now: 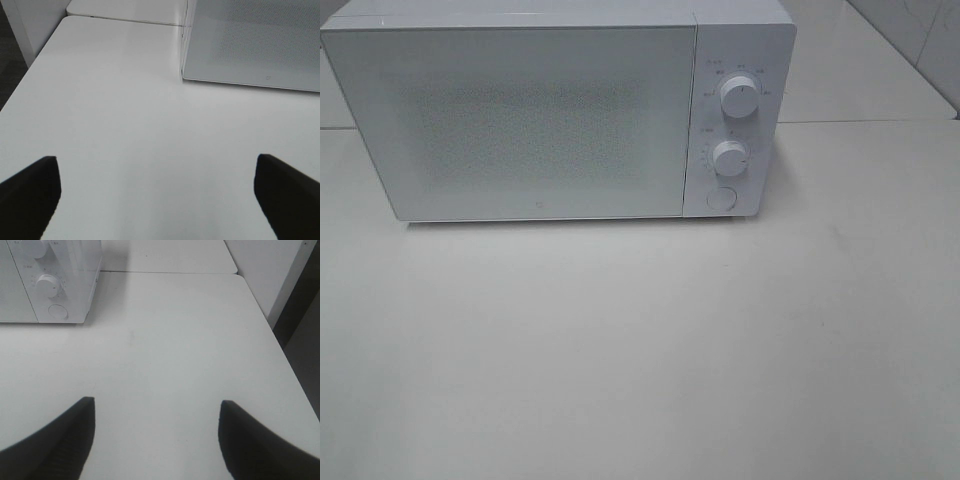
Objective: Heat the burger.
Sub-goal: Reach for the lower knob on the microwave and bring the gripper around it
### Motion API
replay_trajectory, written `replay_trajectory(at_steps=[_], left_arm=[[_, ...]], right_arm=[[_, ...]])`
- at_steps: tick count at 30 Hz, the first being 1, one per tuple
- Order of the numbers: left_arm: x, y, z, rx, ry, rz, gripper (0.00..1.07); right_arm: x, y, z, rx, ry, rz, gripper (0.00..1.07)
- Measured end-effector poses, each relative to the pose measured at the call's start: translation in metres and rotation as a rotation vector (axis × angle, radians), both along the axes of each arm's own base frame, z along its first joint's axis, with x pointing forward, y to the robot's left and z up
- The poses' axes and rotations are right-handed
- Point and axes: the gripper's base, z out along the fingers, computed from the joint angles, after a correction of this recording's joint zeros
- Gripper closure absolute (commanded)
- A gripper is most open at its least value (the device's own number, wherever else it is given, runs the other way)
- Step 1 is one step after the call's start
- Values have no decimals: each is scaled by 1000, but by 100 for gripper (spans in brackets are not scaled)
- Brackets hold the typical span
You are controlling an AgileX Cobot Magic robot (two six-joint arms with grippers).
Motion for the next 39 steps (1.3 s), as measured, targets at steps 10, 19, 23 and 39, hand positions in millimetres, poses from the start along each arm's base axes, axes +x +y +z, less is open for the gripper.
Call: replay_trajectory(at_steps=[10, 19, 23, 39], left_arm=[[0, 0, 0, 0, 0, 0, 9], [0, 0, 0, 0, -1, 0, 9], [0, 0, 0, 0, -2, 0, 9], [0, 0, 0, 0, -2, 0, 9]], right_arm=[[0, 0, 0, 8, -1, -4, 40], [-2, 0, 8, 12, -27, -6, 39], [5, 0, 9, 12, 0, -7, 35], [61, -1, 23, 6, 9, 7, 29]])
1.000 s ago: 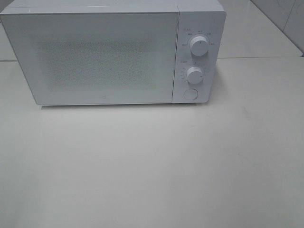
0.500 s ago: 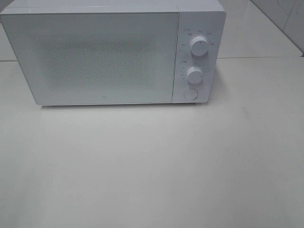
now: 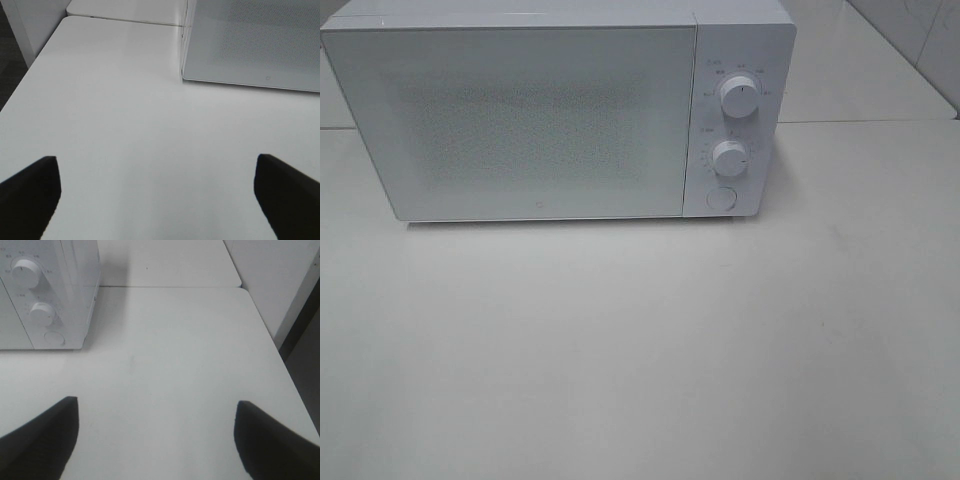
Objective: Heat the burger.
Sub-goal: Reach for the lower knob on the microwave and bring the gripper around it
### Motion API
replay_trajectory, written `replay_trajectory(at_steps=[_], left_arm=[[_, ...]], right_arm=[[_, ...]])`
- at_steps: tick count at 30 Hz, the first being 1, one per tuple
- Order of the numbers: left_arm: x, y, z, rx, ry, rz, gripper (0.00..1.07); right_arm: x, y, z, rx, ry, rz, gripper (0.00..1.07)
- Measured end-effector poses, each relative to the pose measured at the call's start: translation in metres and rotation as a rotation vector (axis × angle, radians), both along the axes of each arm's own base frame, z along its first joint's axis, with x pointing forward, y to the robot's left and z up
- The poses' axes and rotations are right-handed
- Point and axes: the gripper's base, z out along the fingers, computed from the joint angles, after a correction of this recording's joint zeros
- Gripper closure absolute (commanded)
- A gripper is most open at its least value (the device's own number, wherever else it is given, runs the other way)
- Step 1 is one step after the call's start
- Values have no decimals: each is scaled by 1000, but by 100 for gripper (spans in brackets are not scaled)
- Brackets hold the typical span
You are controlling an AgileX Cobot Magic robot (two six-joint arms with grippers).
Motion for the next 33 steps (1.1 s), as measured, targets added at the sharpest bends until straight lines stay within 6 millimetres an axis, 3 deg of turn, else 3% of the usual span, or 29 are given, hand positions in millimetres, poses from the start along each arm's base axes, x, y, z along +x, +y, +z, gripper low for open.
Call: replay_trajectory(at_steps=[25, 33], left_arm=[[0, 0, 0, 0, 0, 0, 9], [0, 0, 0, 0, 0, 0, 9]], right_arm=[[99, -1, -29, 4, -70, 32, 31], [132, 0, -35, 20, -169, 40, 31]])
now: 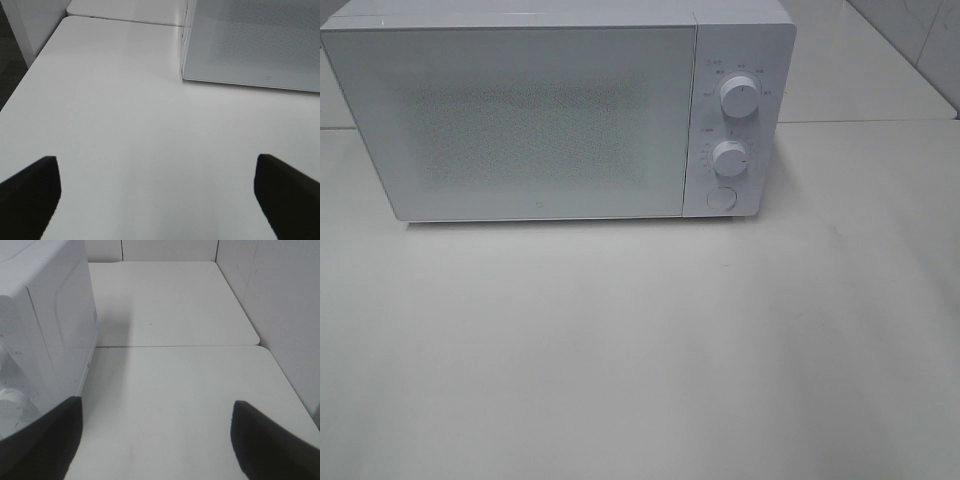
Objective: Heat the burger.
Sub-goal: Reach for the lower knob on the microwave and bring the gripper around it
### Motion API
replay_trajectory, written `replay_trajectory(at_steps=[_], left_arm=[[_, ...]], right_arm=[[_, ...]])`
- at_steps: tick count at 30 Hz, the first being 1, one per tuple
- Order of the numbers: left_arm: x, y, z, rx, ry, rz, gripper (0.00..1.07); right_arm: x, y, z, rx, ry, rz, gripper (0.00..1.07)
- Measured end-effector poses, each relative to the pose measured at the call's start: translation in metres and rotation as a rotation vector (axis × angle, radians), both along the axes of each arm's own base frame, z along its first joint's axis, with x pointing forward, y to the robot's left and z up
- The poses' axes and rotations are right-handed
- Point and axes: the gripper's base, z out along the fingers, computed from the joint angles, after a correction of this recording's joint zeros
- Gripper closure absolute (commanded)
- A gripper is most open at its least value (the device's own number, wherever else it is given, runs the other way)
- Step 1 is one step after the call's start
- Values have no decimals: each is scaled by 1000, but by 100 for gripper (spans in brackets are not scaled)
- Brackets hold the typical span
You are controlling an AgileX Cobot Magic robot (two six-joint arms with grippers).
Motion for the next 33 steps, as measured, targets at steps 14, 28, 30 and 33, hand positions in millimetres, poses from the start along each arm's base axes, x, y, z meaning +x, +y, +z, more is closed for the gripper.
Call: replay_trajectory(at_steps=[14, 28, 30, 33], left_arm=[[0, 0, 0, 0, 0, 0, 9], [0, 0, 0, 0, 0, 0, 9], [0, 0, 0, 0, 0, 0, 9], [0, 0, 0, 0, 0, 0, 9]], right_arm=[[32, 0, -38, 18, -120, 3, 31], [35, 44, -70, -141, -163, -52, 31], [34, 58, -73, -153, -184, -12, 31], [32, 71, -77, -157, -199, 19, 31]])
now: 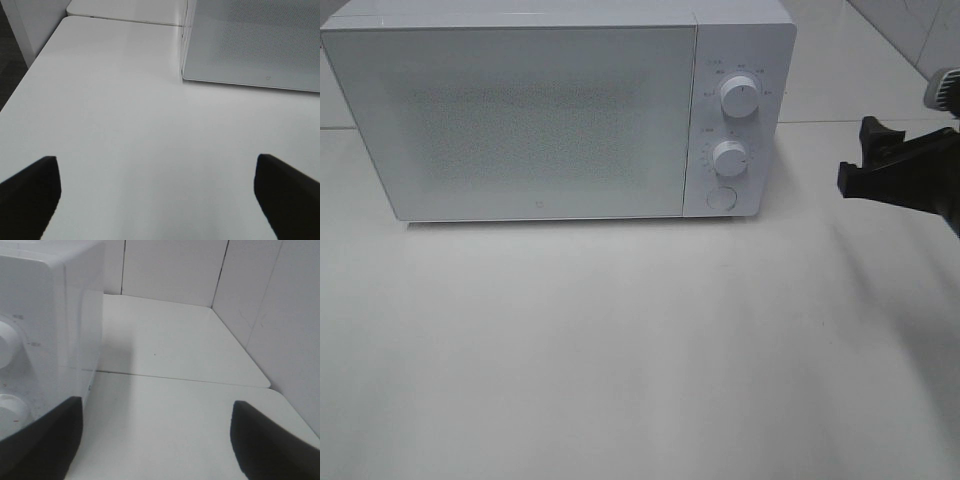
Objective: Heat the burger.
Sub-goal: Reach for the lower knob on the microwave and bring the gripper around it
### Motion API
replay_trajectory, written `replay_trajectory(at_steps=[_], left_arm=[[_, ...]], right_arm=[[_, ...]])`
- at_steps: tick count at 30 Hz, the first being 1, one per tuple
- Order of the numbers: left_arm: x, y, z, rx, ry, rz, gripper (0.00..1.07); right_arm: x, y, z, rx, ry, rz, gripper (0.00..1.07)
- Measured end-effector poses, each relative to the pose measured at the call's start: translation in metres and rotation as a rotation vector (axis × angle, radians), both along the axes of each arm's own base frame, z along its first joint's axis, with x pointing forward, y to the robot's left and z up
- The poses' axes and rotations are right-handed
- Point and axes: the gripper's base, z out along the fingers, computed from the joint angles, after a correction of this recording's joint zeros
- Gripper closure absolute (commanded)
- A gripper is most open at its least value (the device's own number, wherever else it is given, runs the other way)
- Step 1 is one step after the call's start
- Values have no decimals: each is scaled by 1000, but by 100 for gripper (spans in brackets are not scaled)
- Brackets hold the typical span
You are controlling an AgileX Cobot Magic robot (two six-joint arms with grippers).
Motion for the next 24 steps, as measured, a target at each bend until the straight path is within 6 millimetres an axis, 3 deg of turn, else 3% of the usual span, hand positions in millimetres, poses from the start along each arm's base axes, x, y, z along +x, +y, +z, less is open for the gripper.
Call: replay_trajectory(at_steps=[12, 17, 24], left_arm=[[0, 0, 0, 0, 0, 0, 9], [0, 0, 0, 0, 0, 0, 9], [0, 0, 0, 0, 0, 0, 9]], right_arm=[[-3, 36, -17, 33, 53, -7, 31], [6, 60, -22, 38, 60, 28, 31], [19, 75, -26, 42, 56, 35, 31]])
